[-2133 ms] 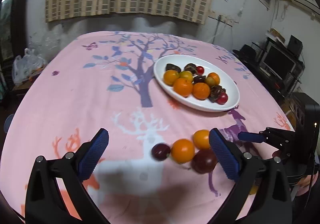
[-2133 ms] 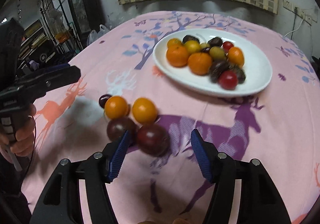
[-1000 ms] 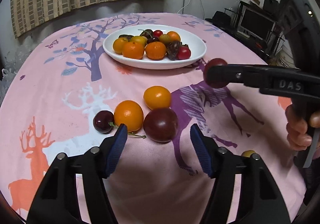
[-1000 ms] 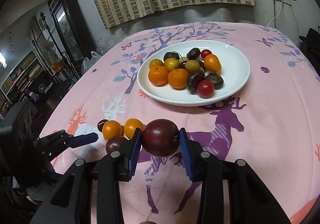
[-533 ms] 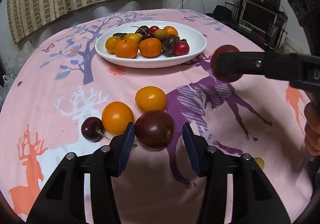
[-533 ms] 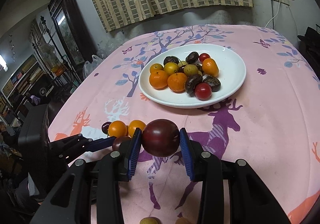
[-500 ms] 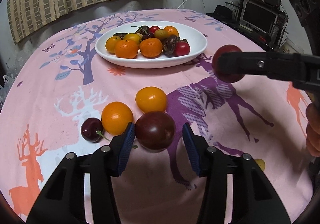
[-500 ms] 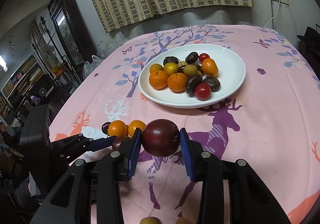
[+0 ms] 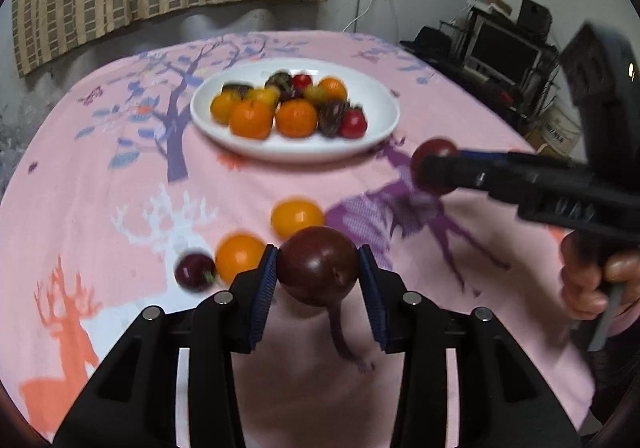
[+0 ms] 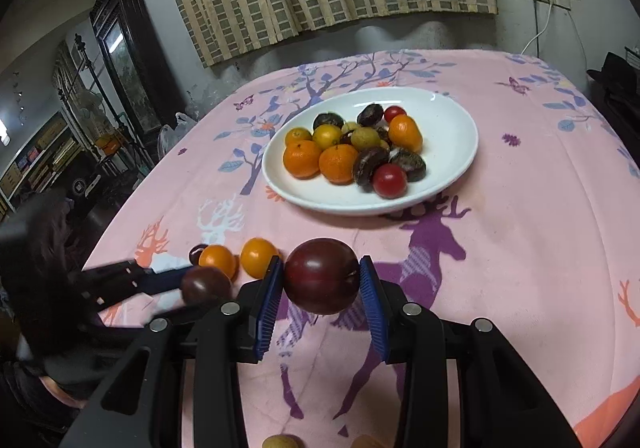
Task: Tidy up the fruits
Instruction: 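Carry a dark plum to the plate with the right gripper while the left carries another, then carry a longan to the plate with the right gripper while the left carries a cherry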
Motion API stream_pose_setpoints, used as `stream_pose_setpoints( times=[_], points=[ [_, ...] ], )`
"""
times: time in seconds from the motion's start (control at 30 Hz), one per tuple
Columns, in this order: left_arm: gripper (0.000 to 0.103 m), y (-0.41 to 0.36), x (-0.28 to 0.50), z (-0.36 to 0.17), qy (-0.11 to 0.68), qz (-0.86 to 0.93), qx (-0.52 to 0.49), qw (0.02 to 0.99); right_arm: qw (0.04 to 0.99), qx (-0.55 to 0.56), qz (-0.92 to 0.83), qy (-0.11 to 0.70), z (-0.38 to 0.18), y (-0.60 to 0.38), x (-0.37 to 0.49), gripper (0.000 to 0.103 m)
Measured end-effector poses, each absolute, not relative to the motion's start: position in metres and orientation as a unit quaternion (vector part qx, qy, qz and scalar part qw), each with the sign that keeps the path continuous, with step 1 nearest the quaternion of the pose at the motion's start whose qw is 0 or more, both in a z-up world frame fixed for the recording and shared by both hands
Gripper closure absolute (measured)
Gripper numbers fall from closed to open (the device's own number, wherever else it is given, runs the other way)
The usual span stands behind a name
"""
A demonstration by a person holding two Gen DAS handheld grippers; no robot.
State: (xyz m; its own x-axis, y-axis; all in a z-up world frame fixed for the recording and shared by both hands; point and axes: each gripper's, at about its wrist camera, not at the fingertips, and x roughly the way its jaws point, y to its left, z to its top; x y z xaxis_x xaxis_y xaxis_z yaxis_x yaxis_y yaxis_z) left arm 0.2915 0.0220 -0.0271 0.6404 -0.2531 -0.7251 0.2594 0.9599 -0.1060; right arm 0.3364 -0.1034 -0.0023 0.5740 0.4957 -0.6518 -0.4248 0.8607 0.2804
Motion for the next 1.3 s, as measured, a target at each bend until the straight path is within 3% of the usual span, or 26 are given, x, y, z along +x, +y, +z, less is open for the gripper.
stream_pose_setpoints(
  times=[0.2, 0.5, 0.53, 0.57, 0.6, 0.63, 0.67, 1.0, 1.2, 1.3],
  points=[
    [0.063, 0.022, 0.384, 0.017, 0.366, -0.137, 0.0, 0.92, 0.912, 0.059, 0.206, 0.349, 0.009, -0.109, 0.4, 0.063],
    [0.063, 0.013, 0.499, -0.018, 0.403, -0.099, -0.015, 0.91, 0.922, 0.012, 0.168, 0.348, -0.012, -0.091, 0.475, 0.063],
    [0.062, 0.013, 0.502, -0.021, 0.41, -0.095, -0.016, 0.907, 0.922, 0.01, 0.17, 0.347, -0.013, -0.09, 0.475, 0.053],
    [0.052, 0.015, 0.503, -0.022, 0.412, -0.094, -0.022, 0.906, 0.922, 0.009, 0.169, 0.347, -0.012, -0.09, 0.473, 0.039],
    [0.043, 0.017, 0.5, -0.02, 0.409, -0.091, -0.027, 0.908, 0.925, 0.013, 0.163, 0.343, -0.011, -0.092, 0.469, 0.018],
    [0.027, 0.019, 0.496, -0.017, 0.401, -0.089, -0.027, 0.911, 0.926, 0.016, 0.165, 0.34, -0.01, -0.091, 0.471, 0.017],
    [0.018, 0.021, 0.487, -0.009, 0.384, -0.081, -0.021, 0.919, 0.925, 0.013, 0.167, 0.341, -0.008, -0.09, 0.467, 0.017],
    [0.008, 0.055, 0.38, 0.032, 0.348, -0.07, 0.001, 0.935, 0.919, -0.025, 0.189, 0.345, 0.014, -0.087, 0.38, 0.017],
    [0.008, 0.088, 0.3, 0.006, 0.366, -0.068, 0.001, 0.928, 0.89, -0.088, 0.235, 0.379, -0.011, -0.085, 0.287, 0.017],
    [0.008, 0.107, 0.272, -0.018, 0.379, -0.073, -0.017, 0.922, 0.876, -0.121, 0.25, 0.394, -0.025, -0.079, 0.255, 0.023]
  ],
)
